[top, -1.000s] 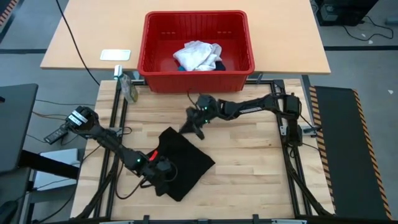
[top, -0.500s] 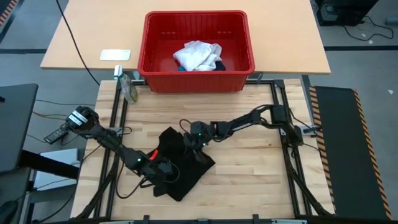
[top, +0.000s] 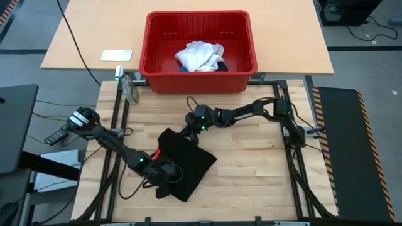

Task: Fold laundry
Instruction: Fold the black shirt on the table

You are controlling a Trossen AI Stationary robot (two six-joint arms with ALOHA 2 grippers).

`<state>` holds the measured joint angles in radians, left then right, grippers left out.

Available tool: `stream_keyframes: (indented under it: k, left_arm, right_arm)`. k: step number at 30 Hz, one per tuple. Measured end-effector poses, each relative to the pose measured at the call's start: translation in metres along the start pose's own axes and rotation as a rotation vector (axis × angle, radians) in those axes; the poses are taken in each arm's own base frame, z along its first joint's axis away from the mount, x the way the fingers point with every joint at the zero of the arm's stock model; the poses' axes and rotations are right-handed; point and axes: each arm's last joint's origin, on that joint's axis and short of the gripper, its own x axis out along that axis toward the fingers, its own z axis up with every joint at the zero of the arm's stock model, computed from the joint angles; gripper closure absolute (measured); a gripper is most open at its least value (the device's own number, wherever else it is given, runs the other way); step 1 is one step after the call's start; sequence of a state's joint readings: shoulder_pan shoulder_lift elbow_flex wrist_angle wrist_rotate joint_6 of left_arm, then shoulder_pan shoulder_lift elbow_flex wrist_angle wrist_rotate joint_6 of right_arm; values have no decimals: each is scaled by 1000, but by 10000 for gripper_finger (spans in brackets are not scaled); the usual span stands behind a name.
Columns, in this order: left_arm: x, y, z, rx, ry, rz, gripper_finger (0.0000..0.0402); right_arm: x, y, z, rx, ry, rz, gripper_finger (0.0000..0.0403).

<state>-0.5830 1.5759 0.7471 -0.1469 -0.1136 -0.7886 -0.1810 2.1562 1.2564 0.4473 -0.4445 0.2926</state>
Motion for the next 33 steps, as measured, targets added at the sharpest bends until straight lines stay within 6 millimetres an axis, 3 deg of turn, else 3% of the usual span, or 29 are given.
stream_keyframes:
  k: [5,11,14,17,20,24,27,31,33]
  left_arm:
    - [-9,-4,17,-75,-44,-18,258]
    - [-31,-32,51,18,-59,-16,258]
    - [-33,-44,62,17,-108,-9,258]
    - [-23,-55,72,13,-150,-25,258]
    - [0,-62,80,3,-148,-20,251]
    - [14,-75,94,-26,-170,-36,221]
    - [18,-81,103,-69,-177,-45,189]
    - [10,-83,121,-294,-222,-87,142]
    - [7,-83,127,-317,-232,-91,123]
  right_arm:
    - [-17,31,22,-31,13,86,343]
    - [-53,91,48,-291,52,108,343]
    - [-70,113,48,-393,125,54,343]
    - [-80,123,39,-406,242,-9,343]
    - [-89,128,27,-372,383,-46,343]
    - [-97,138,16,-360,501,-54,343]
    - [-104,147,13,-379,537,-72,343]
    - [-123,158,13,-398,591,-83,343]
    - [-132,162,16,-401,588,-86,343]
